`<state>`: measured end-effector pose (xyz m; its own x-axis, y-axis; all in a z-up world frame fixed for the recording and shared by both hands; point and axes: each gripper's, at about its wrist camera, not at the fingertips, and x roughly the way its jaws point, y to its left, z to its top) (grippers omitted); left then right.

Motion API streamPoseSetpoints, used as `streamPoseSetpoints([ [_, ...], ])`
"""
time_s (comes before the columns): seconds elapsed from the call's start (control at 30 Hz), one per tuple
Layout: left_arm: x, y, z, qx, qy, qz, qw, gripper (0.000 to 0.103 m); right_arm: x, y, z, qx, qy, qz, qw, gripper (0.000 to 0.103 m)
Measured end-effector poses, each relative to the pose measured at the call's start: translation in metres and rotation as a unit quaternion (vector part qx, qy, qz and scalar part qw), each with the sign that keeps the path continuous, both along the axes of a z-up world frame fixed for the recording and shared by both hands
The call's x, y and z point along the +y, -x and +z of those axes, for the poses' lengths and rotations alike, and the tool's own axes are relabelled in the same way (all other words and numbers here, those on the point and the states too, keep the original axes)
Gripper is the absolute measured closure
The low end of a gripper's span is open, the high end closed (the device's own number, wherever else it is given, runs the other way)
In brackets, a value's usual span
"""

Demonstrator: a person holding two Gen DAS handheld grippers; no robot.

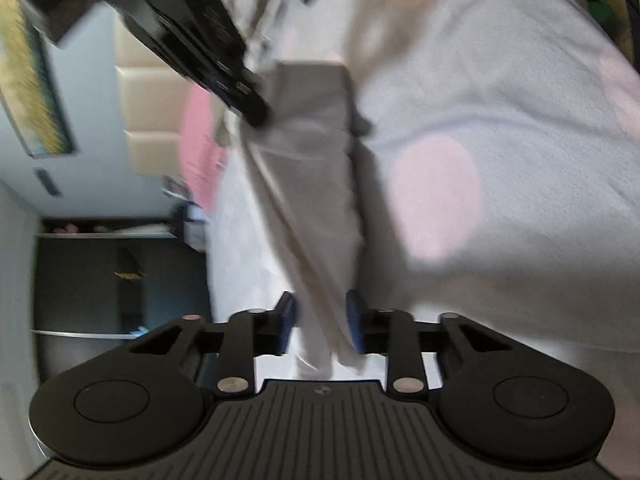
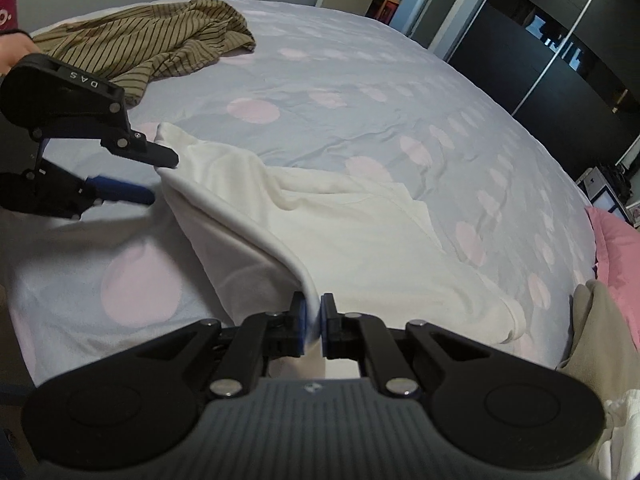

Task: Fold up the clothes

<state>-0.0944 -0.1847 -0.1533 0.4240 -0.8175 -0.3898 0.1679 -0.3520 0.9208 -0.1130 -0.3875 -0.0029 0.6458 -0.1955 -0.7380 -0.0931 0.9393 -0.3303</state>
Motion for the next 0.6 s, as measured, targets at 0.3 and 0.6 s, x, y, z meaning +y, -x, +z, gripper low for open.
streamPoseSetpoints([
  [0.3,-0.007,-0.007,-0.008,0.03,-0.046,0.046,0.9974,0.078,-0.006,-0.001,-0.005,0.003,-0.022,-0.012,1.0,0.095],
  [0.6,-0.03,-0.028,-0.017,0.03,-0.075,0.085,0.9931,0.091,-0.003,0.006,-0.001,0.011,-0.043,-0.009,0.999,0.095],
])
